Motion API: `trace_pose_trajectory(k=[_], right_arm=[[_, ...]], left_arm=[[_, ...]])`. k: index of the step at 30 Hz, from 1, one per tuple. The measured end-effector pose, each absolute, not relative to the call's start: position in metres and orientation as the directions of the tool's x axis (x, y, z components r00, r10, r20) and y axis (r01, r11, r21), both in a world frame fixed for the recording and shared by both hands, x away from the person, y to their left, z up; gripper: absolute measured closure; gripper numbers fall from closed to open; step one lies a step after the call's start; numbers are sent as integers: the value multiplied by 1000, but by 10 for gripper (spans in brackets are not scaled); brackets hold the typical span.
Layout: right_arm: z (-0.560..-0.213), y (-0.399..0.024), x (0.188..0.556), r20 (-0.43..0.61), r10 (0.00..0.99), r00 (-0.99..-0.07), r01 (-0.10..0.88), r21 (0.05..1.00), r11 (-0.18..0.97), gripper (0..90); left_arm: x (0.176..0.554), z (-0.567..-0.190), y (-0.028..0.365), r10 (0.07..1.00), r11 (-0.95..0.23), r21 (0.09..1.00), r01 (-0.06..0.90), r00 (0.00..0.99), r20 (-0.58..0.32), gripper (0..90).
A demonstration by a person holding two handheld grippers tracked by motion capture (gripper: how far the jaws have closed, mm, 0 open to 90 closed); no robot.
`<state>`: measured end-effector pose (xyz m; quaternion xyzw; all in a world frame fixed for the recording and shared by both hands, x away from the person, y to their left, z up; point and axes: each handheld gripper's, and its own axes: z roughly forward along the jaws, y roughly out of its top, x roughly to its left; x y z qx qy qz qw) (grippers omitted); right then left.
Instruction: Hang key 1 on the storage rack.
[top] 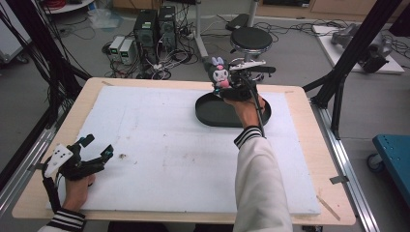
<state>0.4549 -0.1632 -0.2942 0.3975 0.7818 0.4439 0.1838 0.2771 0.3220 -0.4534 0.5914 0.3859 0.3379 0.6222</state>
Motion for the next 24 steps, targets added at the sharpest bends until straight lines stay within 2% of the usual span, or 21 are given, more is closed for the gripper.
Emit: trace_pose_trajectory(k=[24], right_arm=[[-305,-166,463,54,804,-592,514,793,326,538]], left_arm=[[277,-453,322,877,73,997,38,474,-82,125]])
